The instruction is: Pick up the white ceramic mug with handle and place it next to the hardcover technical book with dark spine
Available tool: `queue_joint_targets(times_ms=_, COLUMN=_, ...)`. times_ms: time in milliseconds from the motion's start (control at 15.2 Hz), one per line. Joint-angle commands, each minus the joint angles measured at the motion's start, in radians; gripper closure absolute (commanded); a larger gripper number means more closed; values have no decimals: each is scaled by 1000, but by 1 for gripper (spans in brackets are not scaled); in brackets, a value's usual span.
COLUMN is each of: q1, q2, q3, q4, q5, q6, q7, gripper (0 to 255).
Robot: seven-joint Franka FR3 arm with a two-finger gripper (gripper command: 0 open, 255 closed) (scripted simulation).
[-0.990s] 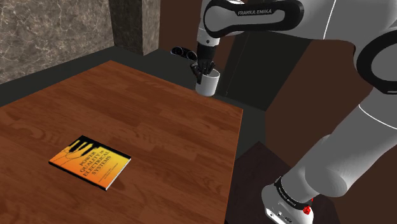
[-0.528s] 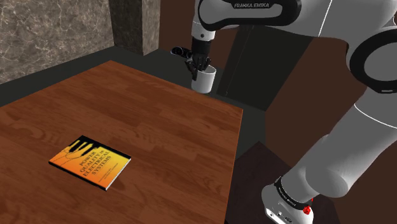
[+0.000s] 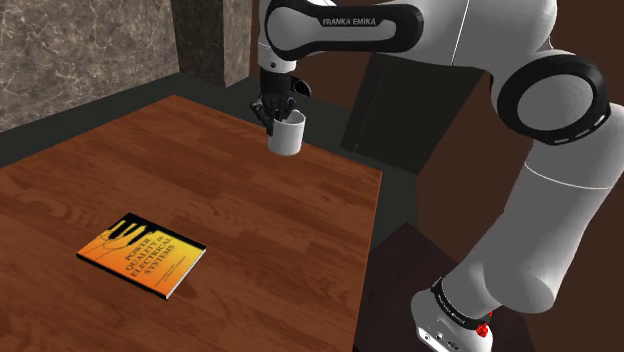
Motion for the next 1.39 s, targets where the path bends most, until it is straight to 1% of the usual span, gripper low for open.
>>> queue_joint_targets(times_ms=0, q1=27, q2=59, q3=10, q4=63, q5=-11, q6=-4, q7=37, gripper=255)
queue_joint_targets(times_ms=330, q1=103, q2=235, q3=24, q4=280, q5=-42, q6=-48, q7=116, gripper=255)
queue_joint_targets(times_ms=462, q1=137, q2=319, q3=25, q4=395, q5=-55, q6=-79, q7=142, gripper=255)
queue_joint_targets(times_ms=594, q1=176, q2=419, q3=25, q4=540, q5=-68, q6=-124, q7=165, gripper=255)
queue_joint_targets(times_ms=660, q1=185, q2=445, q3=23, q4=580, q5=-71, q6=-138, q7=169, gripper=255)
queue_joint_targets(times_ms=1320, q1=174, q2=439, q3=22, q4=434, q5=-72, q6=1, q7=173, gripper=255)
